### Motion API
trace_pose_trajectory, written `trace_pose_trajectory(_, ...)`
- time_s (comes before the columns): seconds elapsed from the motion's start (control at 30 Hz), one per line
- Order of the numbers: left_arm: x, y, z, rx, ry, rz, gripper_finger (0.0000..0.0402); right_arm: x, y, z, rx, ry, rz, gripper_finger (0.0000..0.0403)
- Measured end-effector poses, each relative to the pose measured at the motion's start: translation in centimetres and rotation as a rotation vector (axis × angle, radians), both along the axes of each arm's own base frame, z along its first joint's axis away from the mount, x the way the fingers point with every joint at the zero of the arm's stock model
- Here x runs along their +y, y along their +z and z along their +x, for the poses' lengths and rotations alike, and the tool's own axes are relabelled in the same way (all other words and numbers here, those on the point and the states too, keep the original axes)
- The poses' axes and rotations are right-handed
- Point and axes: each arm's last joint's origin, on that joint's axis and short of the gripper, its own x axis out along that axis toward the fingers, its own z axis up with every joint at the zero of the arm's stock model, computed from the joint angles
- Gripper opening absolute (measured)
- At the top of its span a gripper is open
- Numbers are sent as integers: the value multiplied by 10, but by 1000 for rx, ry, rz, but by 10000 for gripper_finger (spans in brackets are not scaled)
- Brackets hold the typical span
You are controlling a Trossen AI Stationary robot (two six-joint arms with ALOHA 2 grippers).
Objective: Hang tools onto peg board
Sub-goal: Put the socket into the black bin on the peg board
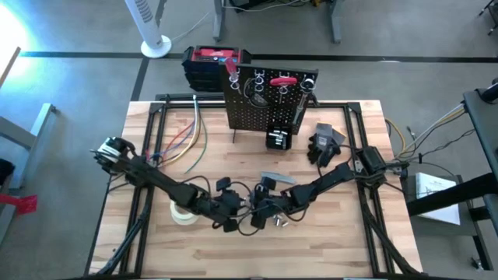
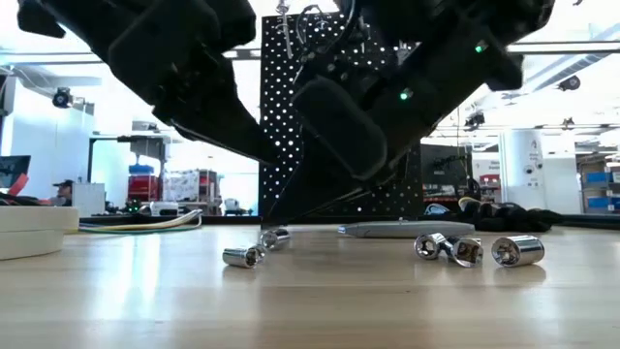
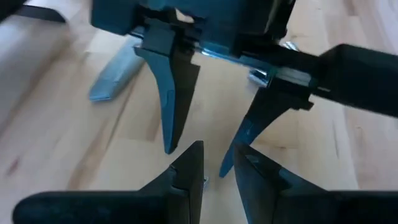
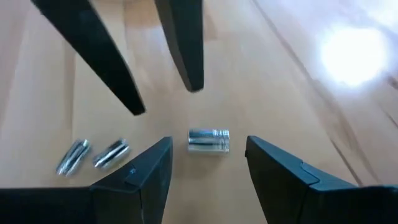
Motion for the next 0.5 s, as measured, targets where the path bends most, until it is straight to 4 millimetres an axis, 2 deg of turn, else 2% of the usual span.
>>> trace_pose_trajectory(0.13, -3, 6, -9, -24, 15, 4, 76, -6, -3, 3, 1, -11, -2, 195)
trace_pose_trajectory(0.33, -1, 4, -17, -20, 54, 1, 77, -14, -4, 6, 25, 32, 30, 197)
trace_pose_trajectory(0.5, 1, -1, -20, -10, 67, -10, 77, -15, -11, 7, 48, 71, 45, 239)
